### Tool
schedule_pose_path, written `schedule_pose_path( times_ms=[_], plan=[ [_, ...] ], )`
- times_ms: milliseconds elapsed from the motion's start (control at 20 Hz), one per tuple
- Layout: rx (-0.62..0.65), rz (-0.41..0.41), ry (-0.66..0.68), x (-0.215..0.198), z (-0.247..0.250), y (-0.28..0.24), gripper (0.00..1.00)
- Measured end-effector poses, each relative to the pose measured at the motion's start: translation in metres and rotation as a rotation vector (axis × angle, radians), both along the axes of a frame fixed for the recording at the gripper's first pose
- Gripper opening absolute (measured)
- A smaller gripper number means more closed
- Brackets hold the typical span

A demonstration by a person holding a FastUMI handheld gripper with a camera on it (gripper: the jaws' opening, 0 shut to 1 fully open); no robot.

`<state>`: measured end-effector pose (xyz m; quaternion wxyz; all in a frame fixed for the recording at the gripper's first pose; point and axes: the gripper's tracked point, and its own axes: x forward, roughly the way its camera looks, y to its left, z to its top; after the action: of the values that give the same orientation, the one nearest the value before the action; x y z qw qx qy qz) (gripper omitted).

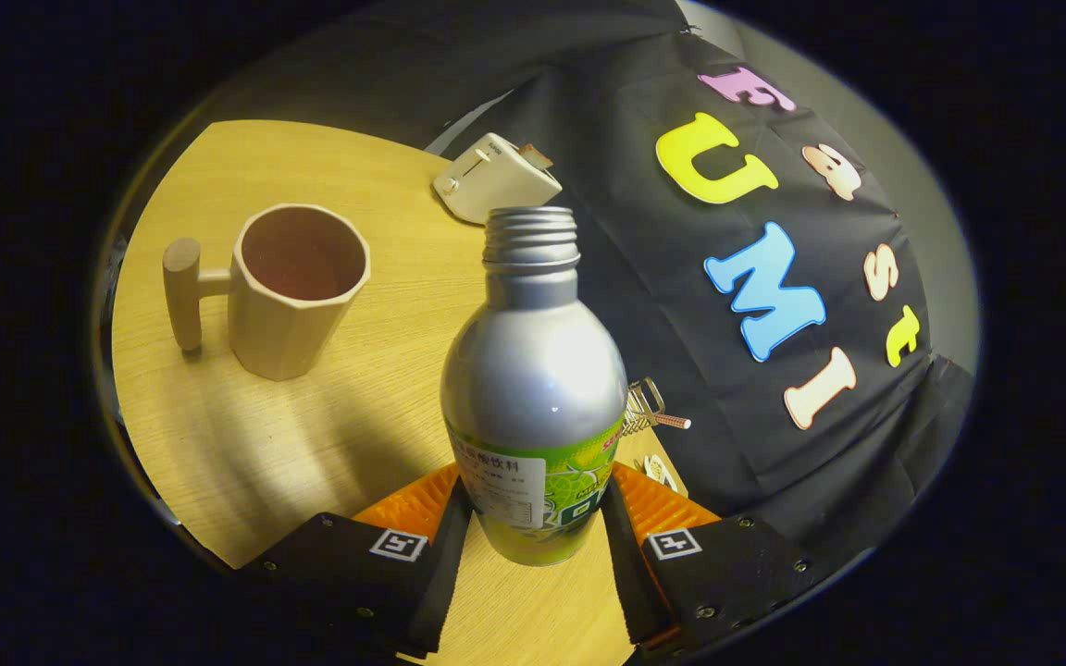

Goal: Take the bottle from table, then pour the juice into the cup, finally place the bottle on the coaster

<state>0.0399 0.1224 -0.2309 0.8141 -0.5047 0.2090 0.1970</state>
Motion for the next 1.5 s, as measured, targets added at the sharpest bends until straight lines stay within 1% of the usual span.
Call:
schedule_pose_path(
  times_ms=[150,450,1000,1150,1500],
  plan=[
    [-0.101,0.034,-0.011,0.001,-0.004,0.000,0.72],
    [-0.198,0.100,-0.018,0.003,-0.004,0.014,0.72],
    [-0.428,0.224,-0.015,0.004,-0.007,0.026,0.72],
    [-0.467,0.242,-0.016,0.003,-0.005,0.027,0.72],
    [-0.574,0.252,-0.017,0.007,0.004,0.027,0.72]
  ],
)
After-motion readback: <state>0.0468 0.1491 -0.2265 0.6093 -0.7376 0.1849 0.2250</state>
